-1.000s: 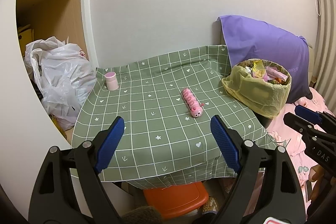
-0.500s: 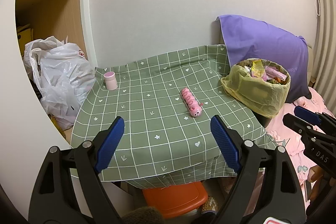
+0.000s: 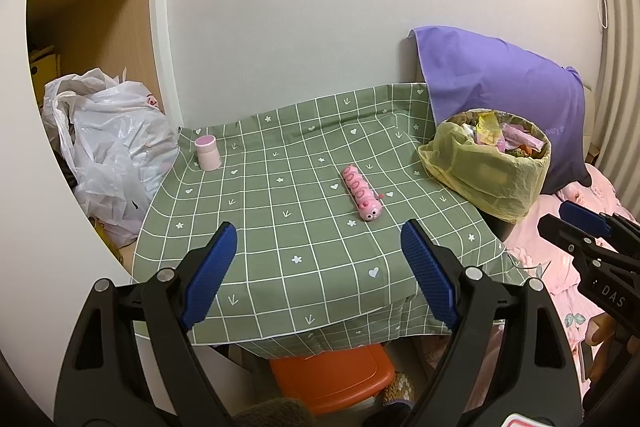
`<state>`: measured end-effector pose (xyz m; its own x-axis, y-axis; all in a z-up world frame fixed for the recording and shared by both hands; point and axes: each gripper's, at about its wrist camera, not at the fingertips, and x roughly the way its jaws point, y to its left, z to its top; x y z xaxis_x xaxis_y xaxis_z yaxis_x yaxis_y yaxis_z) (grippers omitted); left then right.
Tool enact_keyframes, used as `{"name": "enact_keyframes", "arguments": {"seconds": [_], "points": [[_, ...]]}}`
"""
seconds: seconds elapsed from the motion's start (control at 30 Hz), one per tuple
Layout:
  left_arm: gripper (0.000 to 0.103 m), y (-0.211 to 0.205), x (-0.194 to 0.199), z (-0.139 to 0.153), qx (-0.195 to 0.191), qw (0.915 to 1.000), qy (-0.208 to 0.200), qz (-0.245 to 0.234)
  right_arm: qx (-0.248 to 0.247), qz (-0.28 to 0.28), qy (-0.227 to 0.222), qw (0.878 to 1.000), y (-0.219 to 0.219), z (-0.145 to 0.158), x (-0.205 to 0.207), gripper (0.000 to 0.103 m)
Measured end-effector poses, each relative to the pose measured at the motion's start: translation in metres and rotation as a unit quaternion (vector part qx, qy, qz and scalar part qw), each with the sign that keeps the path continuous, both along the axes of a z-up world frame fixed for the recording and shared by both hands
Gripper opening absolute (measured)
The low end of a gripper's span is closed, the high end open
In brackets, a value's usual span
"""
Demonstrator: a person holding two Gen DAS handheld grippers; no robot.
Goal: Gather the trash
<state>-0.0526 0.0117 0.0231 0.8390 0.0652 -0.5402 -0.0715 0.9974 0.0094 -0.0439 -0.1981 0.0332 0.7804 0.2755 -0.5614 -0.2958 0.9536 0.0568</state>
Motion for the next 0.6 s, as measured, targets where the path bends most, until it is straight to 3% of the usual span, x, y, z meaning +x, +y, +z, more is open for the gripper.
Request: {"name": "enact_keyframes", "arguments": {"seconds": [0.6], "points": [[0.080, 0.010, 0.008, -0.007, -0.012, 0.9999, 0.009, -0.001, 0.001, -0.003, 0.016, 1.000, 0.006, -0.010, 0.007, 0.045]]}}
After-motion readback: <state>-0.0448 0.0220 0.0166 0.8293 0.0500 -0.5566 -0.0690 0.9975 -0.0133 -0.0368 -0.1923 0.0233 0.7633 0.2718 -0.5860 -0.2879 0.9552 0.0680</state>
